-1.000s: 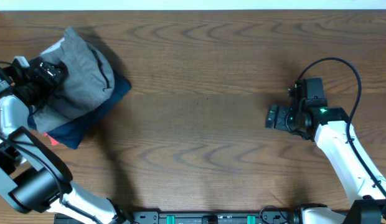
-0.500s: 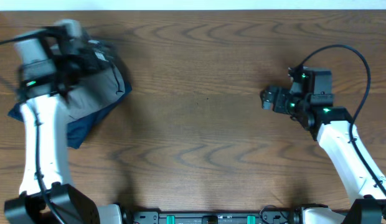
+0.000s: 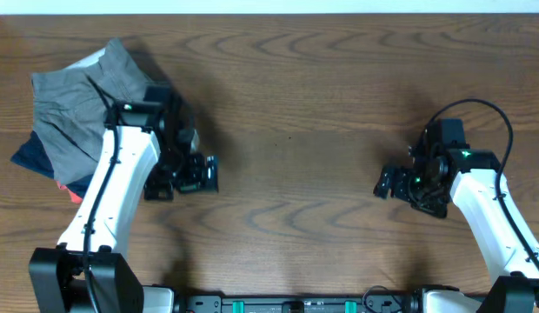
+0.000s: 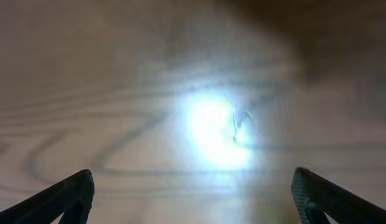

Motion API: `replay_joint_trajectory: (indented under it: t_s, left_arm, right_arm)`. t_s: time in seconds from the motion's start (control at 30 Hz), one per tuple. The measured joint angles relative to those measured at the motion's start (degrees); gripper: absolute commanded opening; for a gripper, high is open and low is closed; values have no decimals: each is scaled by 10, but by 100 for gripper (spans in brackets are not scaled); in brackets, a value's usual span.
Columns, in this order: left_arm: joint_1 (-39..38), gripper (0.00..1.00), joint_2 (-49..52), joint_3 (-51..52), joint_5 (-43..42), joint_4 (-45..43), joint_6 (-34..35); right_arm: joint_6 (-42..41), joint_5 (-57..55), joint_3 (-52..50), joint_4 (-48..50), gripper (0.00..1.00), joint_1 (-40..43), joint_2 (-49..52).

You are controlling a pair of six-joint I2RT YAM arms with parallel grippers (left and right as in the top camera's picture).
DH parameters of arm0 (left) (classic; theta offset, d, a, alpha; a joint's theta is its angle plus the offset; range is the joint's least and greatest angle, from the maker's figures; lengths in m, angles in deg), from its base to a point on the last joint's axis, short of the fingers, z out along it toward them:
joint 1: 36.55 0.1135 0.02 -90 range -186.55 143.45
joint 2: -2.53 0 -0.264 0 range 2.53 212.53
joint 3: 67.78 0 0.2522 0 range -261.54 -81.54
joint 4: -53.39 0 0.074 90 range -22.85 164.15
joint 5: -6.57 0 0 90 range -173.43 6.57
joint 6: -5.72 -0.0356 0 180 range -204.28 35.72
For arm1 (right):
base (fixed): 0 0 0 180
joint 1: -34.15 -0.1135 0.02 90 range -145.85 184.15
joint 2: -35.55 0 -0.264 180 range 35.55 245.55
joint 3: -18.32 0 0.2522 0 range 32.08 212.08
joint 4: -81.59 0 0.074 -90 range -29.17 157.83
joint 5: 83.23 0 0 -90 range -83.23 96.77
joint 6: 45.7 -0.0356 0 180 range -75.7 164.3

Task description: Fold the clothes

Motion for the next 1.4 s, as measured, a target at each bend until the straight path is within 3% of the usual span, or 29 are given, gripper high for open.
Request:
replay_joint_trajectory:
  t_s: [0.2,0.43,0.67,0.9,1.4]
  left_arm:
    - [-2,98,-98,110,9,-35,18]
    - [-2,98,-396,205,40,-160,90]
    - [-2,98,-630,219,88,-243,113]
    - [-2,98,-727,219,99,-243,121]
    - [-2,98,-729,219,101,-200,123]
  right_arm:
    - [-17,-1,-48,5,98,-13,-103]
    - [-66,-49,-157,123,99,-80,-411]
    - [-81,-103,-187,125,99,-95,-606]
    - [-84,-115,-189,101,99,-95,-640]
    - [-88,-120,-192,-14,99,-95,-640]
